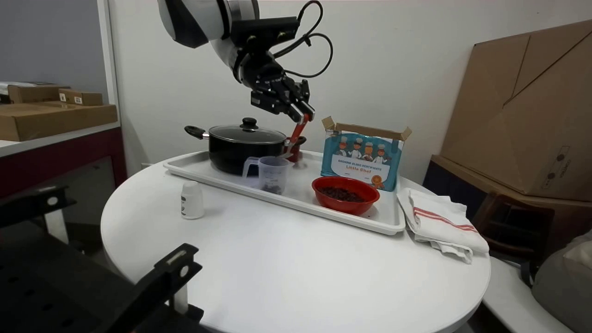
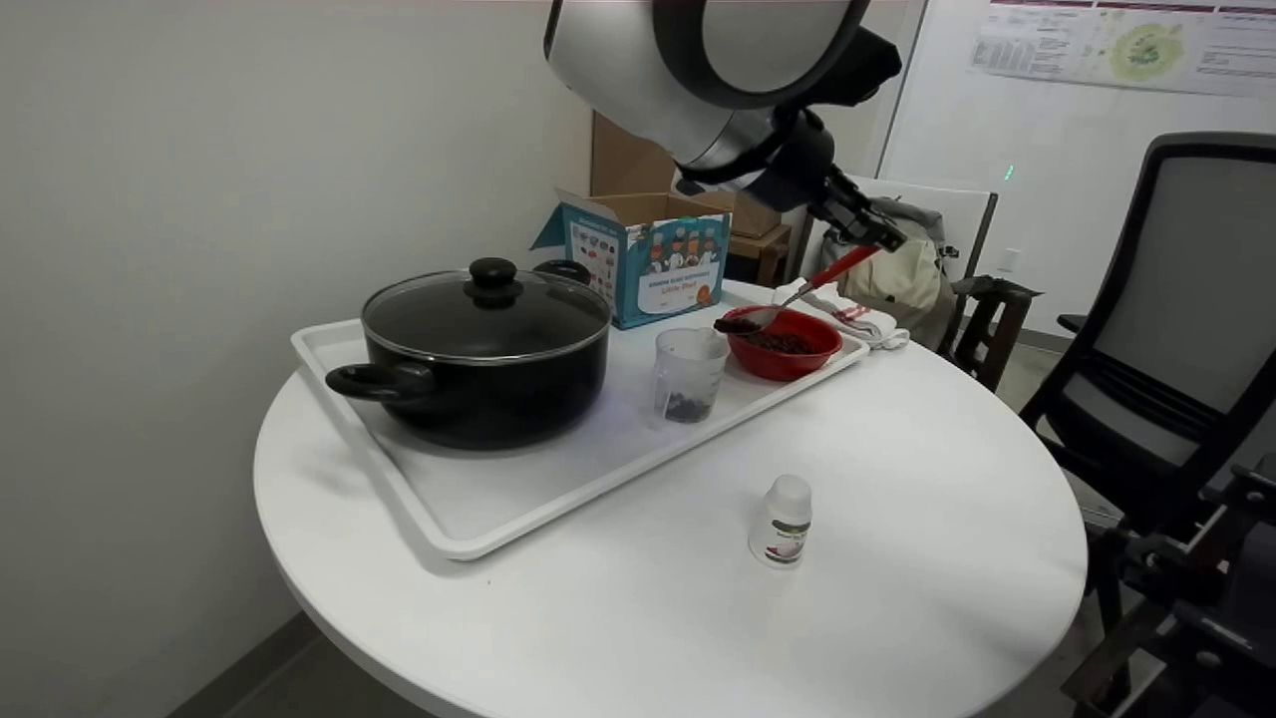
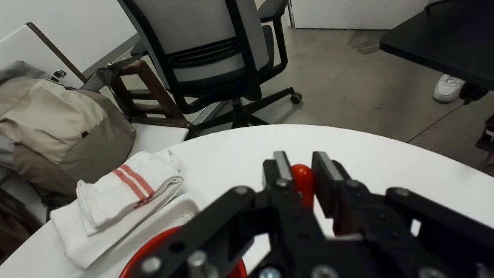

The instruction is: Scoop some things from the red bowl and put them into the jug

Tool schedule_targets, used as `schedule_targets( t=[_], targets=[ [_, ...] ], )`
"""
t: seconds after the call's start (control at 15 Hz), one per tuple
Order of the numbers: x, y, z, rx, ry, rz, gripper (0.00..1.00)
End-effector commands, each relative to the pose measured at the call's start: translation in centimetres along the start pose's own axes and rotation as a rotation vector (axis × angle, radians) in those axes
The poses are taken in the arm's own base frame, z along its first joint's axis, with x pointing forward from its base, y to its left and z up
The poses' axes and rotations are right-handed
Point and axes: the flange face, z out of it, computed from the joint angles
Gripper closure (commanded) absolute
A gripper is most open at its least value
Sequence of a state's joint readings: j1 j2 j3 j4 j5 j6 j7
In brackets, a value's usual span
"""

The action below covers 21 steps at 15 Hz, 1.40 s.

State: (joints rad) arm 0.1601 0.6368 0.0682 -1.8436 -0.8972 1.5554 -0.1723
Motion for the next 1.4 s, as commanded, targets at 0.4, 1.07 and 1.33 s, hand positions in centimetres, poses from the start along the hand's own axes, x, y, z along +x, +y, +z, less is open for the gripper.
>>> schedule_targets(
  t=[0.4, 1.07, 1.33],
  targets=[
    [0.3, 1.0, -1.6, -0.019, -0.072, 0.036, 0.9],
    [0.2, 1.8, -2.6, -0.031, -0.141, 0.055, 0.9],
    [0.5, 1.5, -2.9, -0.036, -0.18, 0.055, 0.9]
  ],
)
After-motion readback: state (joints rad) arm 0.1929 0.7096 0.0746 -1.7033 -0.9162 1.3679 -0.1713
